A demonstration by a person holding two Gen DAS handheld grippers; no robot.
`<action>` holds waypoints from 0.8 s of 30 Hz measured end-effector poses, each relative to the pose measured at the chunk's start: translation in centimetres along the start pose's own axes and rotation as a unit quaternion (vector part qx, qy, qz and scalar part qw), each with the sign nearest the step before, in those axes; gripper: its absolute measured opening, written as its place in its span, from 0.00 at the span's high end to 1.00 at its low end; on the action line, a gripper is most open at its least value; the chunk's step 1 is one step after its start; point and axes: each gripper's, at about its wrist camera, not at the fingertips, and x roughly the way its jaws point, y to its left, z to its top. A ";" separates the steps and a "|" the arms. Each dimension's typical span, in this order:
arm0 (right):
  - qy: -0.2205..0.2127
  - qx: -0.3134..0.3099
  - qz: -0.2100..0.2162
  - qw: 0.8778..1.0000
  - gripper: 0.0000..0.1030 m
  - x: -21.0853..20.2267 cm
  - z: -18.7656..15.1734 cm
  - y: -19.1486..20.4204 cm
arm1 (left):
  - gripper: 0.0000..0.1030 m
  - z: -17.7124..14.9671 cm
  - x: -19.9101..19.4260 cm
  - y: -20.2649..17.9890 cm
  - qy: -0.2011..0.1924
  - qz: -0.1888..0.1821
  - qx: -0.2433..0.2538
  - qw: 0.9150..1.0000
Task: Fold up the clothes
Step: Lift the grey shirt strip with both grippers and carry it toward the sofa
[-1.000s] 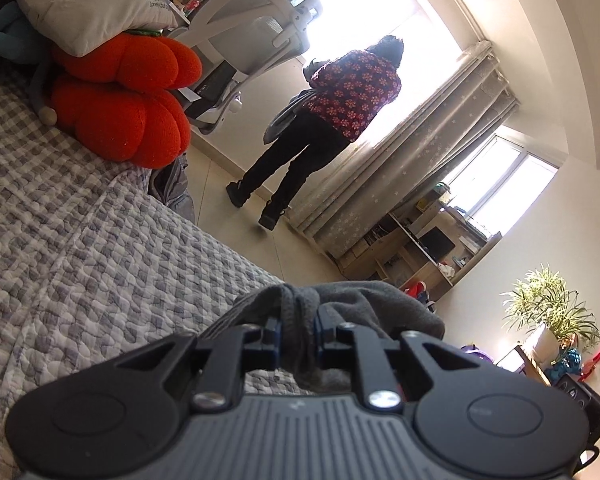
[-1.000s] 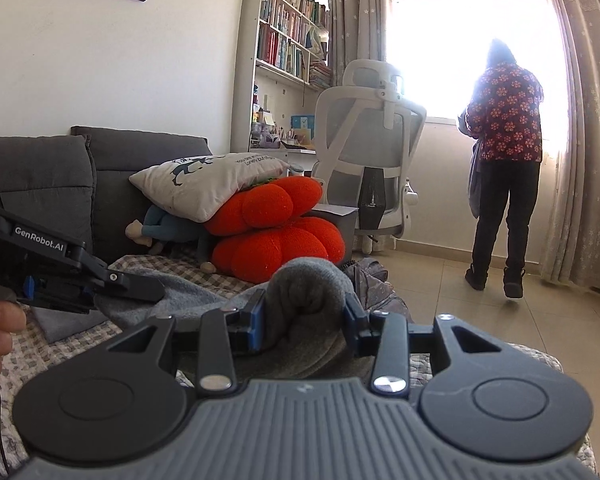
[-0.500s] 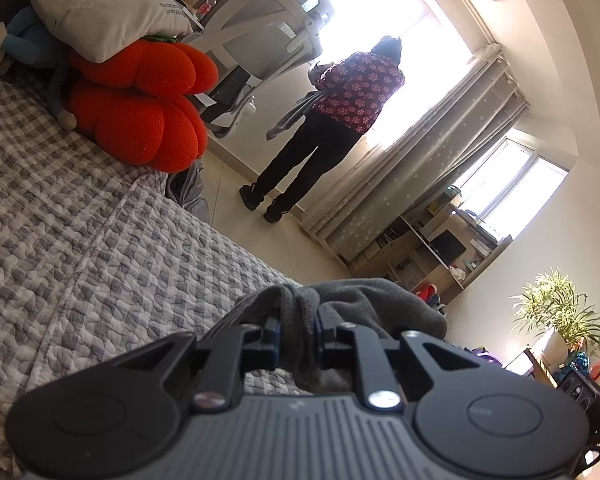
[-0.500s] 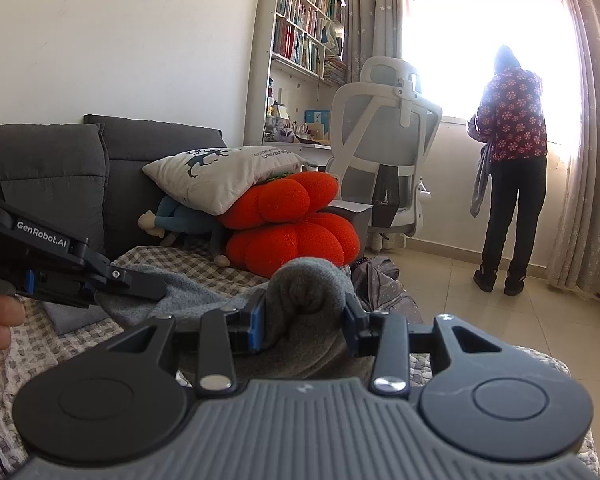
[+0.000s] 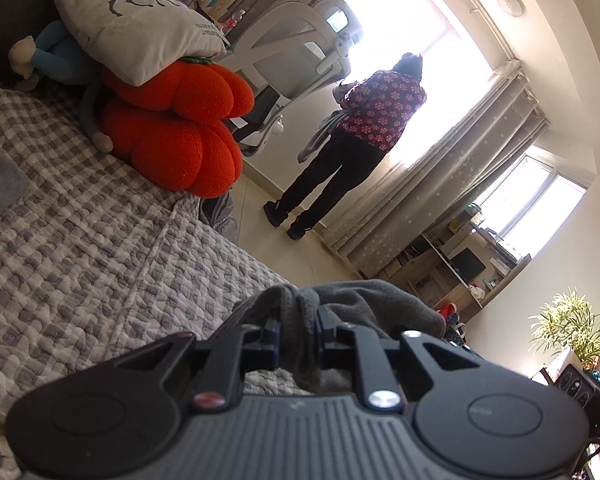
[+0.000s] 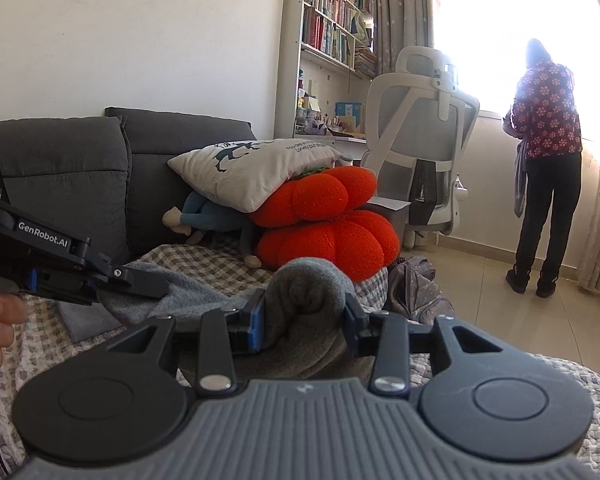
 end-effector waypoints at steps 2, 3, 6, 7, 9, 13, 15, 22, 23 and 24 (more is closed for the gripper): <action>0.000 -0.002 0.027 1.000 0.60 1.6 1.1 1.1 | 0.85 1.6 -1.4 1.1 -0.016 0.009 -0.005 1.000; -0.001 -0.003 0.041 0.999 0.60 2.5 1.6 1.8 | 0.85 2.5 -2.3 1.6 -0.027 0.018 -0.004 0.999; -0.003 -0.015 0.085 0.996 0.60 5.4 3.7 4.6 | 0.85 5.1 -5.1 3.2 -0.058 0.047 0.000 0.997; -0.004 -0.025 0.097 0.995 0.60 6.5 4.3 5.9 | 0.85 6.1 -6.2 3.7 -0.073 0.063 0.004 0.995; -0.008 -0.043 0.121 0.992 0.60 8.8 5.5 8.5 | 0.85 7.8 -8.1 4.8 -0.104 0.098 0.014 0.990; -0.011 -0.060 0.153 0.986 0.60 14.3 8.1 13.6 | 0.85 11.9 -9.9 7.6 -0.149 0.170 0.029 0.974; -0.024 -0.045 0.153 0.987 0.60 16.7 9.5 15.6 | 0.85 14.5 -10.5 9.2 -0.165 0.185 0.031 0.968; -0.092 0.080 0.125 0.985 0.59 19.5 5.0 21.0 | 0.83 17.5 -11.5 17.1 -0.172 0.230 0.009 0.958; -0.059 0.089 0.125 0.986 0.59 20.6 2.8 22.3 | 0.83 16.7 -10.8 19.1 -0.151 0.260 0.005 0.954; -0.026 0.098 0.124 0.987 0.59 21.8 0.7 23.7 | 0.83 15.8 -10.0 21.6 -0.126 0.293 -0.004 0.948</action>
